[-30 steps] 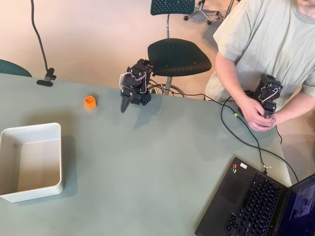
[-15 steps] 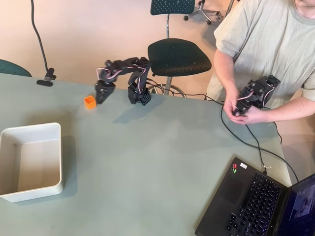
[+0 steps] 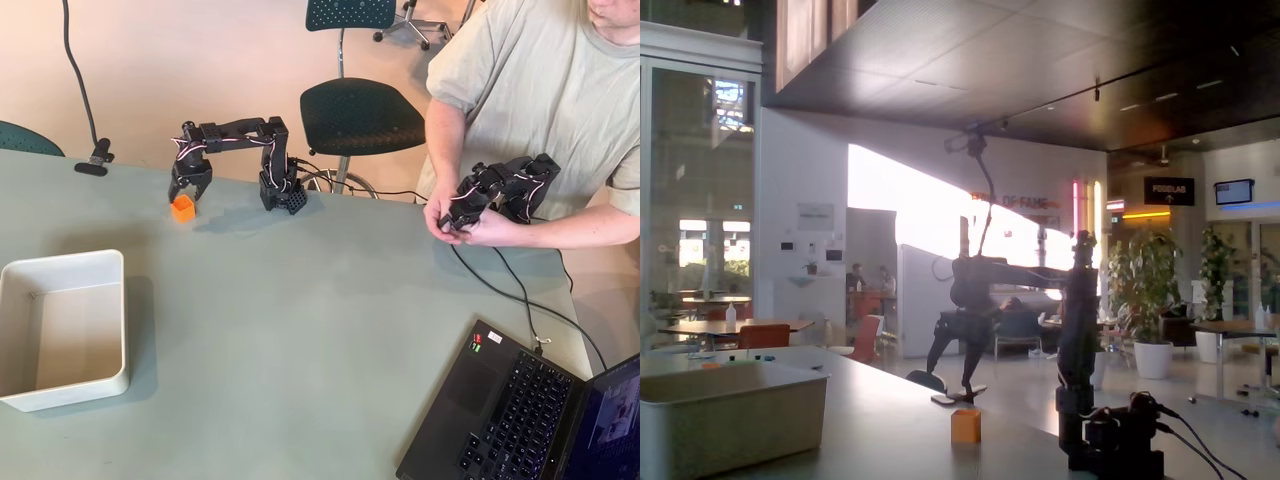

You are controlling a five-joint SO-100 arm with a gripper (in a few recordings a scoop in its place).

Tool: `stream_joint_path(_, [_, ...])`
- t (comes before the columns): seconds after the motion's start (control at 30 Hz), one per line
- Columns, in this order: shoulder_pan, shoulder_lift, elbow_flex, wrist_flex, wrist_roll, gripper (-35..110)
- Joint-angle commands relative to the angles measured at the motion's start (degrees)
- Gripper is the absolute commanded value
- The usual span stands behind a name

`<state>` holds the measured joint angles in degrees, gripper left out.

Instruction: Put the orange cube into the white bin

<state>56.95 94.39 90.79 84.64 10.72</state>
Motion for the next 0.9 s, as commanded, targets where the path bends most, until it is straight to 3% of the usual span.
stream_joint_path(0.0, [1.58,0.09,-1.41,0.53,0.44,56])
stream_joint_path(0.37, [6.94,-6.77,-1.49,5.71,0.53,70])
stream_joint_path(0.87, [8.26,-16.08,-2.20,4.83,-2.02,69])
